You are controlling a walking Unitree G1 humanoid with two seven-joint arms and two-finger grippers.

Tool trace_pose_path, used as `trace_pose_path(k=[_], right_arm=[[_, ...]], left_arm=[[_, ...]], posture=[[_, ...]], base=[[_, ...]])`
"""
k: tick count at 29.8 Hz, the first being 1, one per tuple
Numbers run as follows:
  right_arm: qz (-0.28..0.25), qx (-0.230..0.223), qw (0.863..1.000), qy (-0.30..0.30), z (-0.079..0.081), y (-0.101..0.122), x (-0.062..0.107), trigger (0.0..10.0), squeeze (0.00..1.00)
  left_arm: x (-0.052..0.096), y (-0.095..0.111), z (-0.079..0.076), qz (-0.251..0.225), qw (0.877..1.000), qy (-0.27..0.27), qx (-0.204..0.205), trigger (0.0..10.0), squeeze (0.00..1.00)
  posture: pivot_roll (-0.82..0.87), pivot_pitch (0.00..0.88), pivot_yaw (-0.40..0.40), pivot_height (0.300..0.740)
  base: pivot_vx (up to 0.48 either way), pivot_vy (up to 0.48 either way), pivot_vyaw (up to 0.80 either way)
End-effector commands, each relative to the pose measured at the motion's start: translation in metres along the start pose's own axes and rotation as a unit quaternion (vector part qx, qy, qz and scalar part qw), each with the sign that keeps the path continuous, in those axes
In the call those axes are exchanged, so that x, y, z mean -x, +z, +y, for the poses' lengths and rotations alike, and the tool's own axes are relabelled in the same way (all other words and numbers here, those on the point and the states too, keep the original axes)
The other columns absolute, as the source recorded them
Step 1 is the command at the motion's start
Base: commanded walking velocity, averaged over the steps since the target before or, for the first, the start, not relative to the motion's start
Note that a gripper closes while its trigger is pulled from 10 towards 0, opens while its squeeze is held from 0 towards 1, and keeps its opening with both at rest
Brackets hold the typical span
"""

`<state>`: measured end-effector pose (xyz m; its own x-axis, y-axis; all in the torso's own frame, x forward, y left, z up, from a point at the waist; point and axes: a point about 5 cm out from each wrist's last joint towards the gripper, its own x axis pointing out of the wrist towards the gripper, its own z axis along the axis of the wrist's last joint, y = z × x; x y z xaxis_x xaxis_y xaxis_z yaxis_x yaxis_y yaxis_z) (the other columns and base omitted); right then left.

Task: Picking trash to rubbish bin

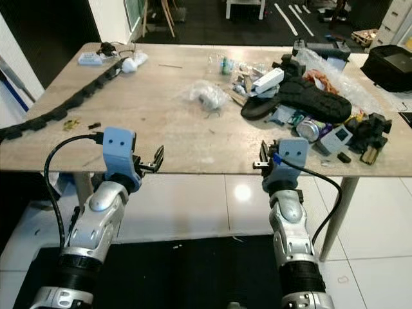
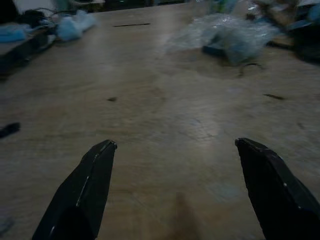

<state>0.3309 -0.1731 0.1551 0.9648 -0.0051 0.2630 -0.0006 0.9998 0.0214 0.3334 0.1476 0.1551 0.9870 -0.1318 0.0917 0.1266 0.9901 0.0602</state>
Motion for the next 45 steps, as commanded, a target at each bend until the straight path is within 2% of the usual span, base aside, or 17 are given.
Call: trace_pose_path(k=[1,6,17,45], right_arm=[[0.003,0.004,1.0,-0.003,-0.0017,-0.001,0.002,10.0,0.0],[0.002,0.019,1.0,-0.01,-0.003,-0.0004,0.0016,10.0,0.0],[0.002,0.021,1.0,-0.009,-0.0032,-0.0001,0.0007,10.0,0.0],[0.002,0.006,1.0,0.012,0.0029,-0.0006,-0.0024,10.0,0.0]], left_arm=[[0.0018,-0.003,0.0005,0.007,1.0,-0.001,-0.001,10.0,0.0],[0.0014,-0.0026,0.001,0.007,1.0,0.0,-0.001,10.0,0.0],[0.0004,-0.0018,0.0007,0.006,1.0,0.0,-0.001,10.0,0.0],[-0.0002,-0.0002,0.0003,0.002,1.0,-0.009,-0.005,10.0,0.0]], posture=[[-0.01,0.127,0.026,0.74],[-0.01,0.126,0.027,0.74],[-0.01,0.123,0.026,0.74],[0.0,0.087,0.041,0.74]], base=[[0.334,0.0,0.0],[0.332,0.0,0.0],[0.334,0.0,0.0],[0.335,0.0,0.0]])
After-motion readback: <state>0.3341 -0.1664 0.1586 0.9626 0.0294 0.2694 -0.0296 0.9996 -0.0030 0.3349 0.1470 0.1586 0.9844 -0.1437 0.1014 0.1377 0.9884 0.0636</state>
